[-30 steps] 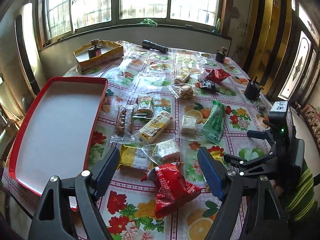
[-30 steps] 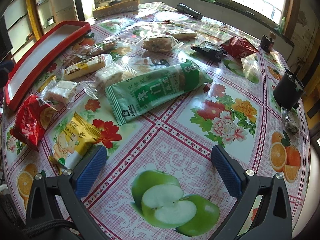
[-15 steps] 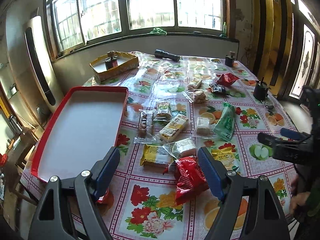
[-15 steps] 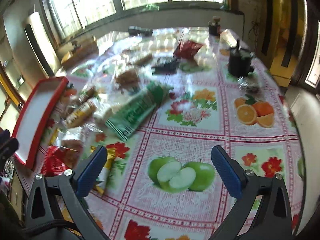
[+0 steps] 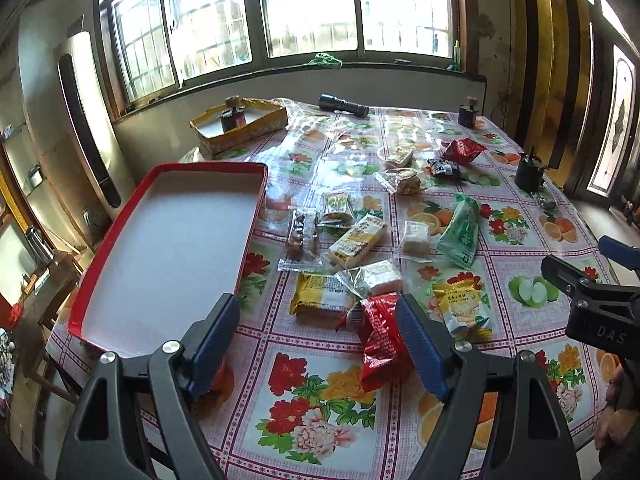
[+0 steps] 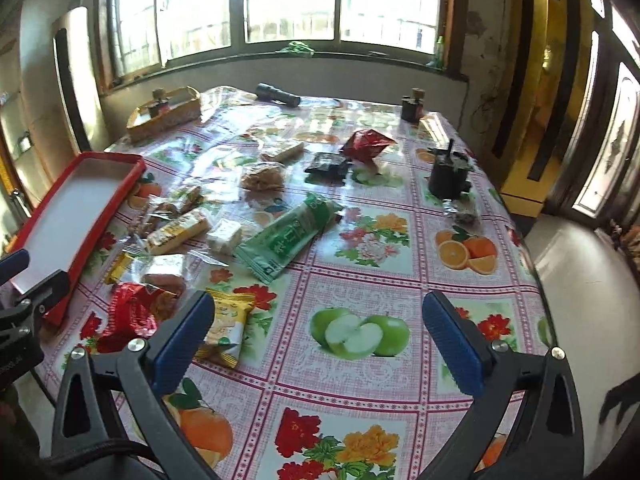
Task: Organize snacks
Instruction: 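Grasp the red chip bag with the left gripper while the right gripper grasps the green bar, then carry the red bag and green bar over the red-rimmed tray with both grippers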
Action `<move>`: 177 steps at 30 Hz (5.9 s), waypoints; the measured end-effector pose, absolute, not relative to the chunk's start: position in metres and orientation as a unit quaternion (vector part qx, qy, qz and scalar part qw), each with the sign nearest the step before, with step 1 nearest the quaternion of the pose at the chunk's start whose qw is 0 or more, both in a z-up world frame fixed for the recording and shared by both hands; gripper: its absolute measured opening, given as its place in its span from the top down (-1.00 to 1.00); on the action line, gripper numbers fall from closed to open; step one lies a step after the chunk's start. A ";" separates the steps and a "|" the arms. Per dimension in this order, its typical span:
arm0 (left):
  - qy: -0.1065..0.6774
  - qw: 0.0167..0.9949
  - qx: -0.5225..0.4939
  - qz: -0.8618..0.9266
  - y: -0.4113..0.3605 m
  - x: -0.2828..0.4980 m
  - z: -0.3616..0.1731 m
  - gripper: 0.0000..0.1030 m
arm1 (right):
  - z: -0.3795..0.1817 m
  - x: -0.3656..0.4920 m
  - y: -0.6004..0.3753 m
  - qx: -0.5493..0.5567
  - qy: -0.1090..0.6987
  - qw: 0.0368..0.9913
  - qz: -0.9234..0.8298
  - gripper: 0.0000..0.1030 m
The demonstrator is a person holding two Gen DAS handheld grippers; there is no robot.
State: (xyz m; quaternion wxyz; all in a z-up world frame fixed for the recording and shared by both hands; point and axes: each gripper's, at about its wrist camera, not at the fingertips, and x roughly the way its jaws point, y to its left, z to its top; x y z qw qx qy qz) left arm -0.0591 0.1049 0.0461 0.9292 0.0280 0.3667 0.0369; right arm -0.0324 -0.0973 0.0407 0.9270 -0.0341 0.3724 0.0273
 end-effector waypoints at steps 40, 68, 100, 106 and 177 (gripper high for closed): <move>0.430 0.903 0.014 0.024 0.118 -0.042 0.015 -0.56 | 0.030 -0.041 -0.105 -0.029 0.350 0.931 0.098 -1.00; 0.522 0.846 -0.078 -0.072 0.087 0.009 -0.010 -0.56 | -0.024 0.098 -0.093 0.064 0.471 0.873 0.109 -0.85; 0.475 0.875 -0.047 -0.084 0.097 -0.006 0.007 -0.08 | -0.017 0.078 -0.111 0.023 0.437 0.888 0.140 0.50; 0.477 0.873 -0.051 -0.088 0.099 -0.007 0.007 -0.09 | -0.030 0.097 -0.101 0.024 0.457 0.879 0.131 -0.11; 0.432 0.881 -0.119 0.154 0.311 -0.015 -0.001 -0.09 | -0.017 0.078 0.222 -0.046 0.423 0.795 0.431 0.31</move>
